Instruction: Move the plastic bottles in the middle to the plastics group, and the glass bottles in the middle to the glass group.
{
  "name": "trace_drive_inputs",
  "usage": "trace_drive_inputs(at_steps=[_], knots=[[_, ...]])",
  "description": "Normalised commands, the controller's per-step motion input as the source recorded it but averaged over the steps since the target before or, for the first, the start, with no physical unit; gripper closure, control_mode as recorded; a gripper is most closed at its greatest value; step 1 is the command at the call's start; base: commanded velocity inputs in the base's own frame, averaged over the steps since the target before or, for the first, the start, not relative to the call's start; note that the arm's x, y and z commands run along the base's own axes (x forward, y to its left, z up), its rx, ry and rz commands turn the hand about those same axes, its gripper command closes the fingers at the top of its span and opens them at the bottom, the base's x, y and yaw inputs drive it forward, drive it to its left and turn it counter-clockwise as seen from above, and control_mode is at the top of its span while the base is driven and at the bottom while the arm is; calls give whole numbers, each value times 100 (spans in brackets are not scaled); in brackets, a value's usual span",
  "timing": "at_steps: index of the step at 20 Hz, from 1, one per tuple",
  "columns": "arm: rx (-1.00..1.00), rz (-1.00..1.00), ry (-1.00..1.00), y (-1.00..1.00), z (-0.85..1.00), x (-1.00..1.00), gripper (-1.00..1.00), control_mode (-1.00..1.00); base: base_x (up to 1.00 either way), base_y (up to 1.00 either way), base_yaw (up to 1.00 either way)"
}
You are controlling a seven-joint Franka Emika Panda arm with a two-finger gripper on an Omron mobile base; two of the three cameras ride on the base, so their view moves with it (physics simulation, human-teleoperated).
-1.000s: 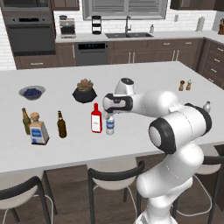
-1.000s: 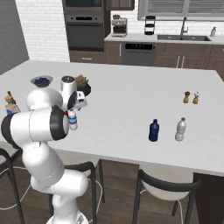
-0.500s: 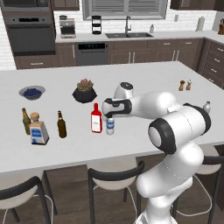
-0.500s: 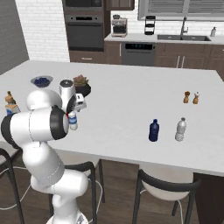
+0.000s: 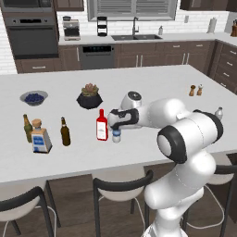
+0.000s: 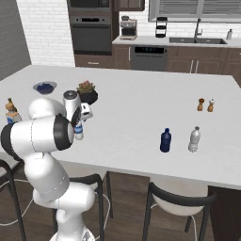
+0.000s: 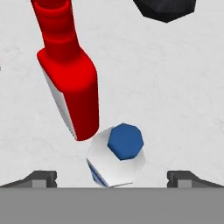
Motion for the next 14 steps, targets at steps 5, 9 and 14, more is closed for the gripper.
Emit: trace_drive_inputs(at_steps=[5,9,14], knots=[[0,0,-5,0,-1,0,-100,-100,0,0,0],[0,0,-1,0,0,0,-100,-100,0,0,0],[0,0,0,0,0,0,-100,-100,0,0,0]])
